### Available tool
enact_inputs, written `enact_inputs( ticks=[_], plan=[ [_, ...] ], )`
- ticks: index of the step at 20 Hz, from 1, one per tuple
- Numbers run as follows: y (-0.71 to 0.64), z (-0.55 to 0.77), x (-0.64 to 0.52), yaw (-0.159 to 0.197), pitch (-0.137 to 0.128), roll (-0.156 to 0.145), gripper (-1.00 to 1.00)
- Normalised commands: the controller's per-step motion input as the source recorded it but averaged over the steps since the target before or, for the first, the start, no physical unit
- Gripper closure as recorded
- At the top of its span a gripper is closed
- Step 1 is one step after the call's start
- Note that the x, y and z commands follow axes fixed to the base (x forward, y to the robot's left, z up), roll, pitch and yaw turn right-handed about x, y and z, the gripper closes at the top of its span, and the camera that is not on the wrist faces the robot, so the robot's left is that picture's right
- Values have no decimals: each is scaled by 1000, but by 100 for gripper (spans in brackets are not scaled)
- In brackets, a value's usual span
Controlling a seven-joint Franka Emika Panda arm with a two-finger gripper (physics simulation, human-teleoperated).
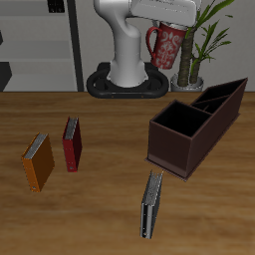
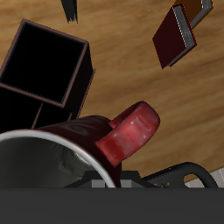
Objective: Place the red mug into the left desk caddy's left compartment
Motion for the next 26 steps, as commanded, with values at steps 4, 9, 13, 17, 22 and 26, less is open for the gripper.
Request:
enact_inputs(
  ticks=[4, 9, 13, 17, 22, 26],
  plan=[
    [267, -48, -168, 12, -2, 29, 100],
    [294, -81, -201, -6, 4, 59, 100],
    [256, -124, -165, 2, 7, 62, 100],
    [236, -118, -53, -22, 18, 49, 100],
    [298, -115, -48, -18, 24, 47, 100],
    [239, -144, -20, 6, 8, 9, 100]
  ],
)
